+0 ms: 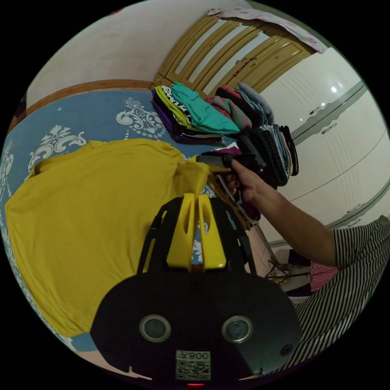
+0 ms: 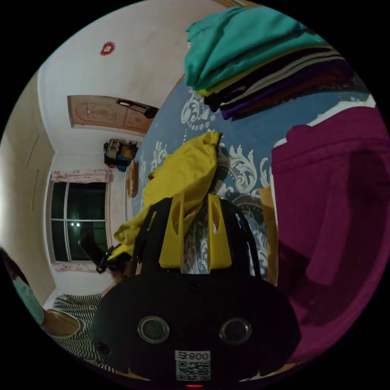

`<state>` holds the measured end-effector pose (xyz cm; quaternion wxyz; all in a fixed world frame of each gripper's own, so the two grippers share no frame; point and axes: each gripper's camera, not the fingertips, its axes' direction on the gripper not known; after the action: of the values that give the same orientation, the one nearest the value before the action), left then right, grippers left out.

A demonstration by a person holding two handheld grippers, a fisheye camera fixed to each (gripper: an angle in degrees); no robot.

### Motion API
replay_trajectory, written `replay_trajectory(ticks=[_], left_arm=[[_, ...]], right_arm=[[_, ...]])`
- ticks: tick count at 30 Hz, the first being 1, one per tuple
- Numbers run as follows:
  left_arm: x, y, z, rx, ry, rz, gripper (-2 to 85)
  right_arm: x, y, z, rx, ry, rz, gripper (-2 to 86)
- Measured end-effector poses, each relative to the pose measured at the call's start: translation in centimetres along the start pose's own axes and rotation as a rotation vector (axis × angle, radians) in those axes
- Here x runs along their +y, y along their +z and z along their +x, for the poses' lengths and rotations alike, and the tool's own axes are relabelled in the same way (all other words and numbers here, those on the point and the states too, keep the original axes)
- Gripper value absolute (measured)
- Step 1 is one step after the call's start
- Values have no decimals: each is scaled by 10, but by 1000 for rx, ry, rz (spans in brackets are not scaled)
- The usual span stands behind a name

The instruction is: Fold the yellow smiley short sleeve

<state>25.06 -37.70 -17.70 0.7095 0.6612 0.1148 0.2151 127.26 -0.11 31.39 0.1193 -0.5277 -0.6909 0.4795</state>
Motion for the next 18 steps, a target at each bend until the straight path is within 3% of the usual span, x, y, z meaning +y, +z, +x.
replay_trajectory(ticks=[14, 18], left_arm=[[20, 60, 46, -47, 167, -66, 12], [25, 63, 51, -42, 189, -73, 12]], right_arm=[[-119, 50, 4, 184, 48, -65, 96], [-145, 63, 3, 147, 37, -73, 116]])
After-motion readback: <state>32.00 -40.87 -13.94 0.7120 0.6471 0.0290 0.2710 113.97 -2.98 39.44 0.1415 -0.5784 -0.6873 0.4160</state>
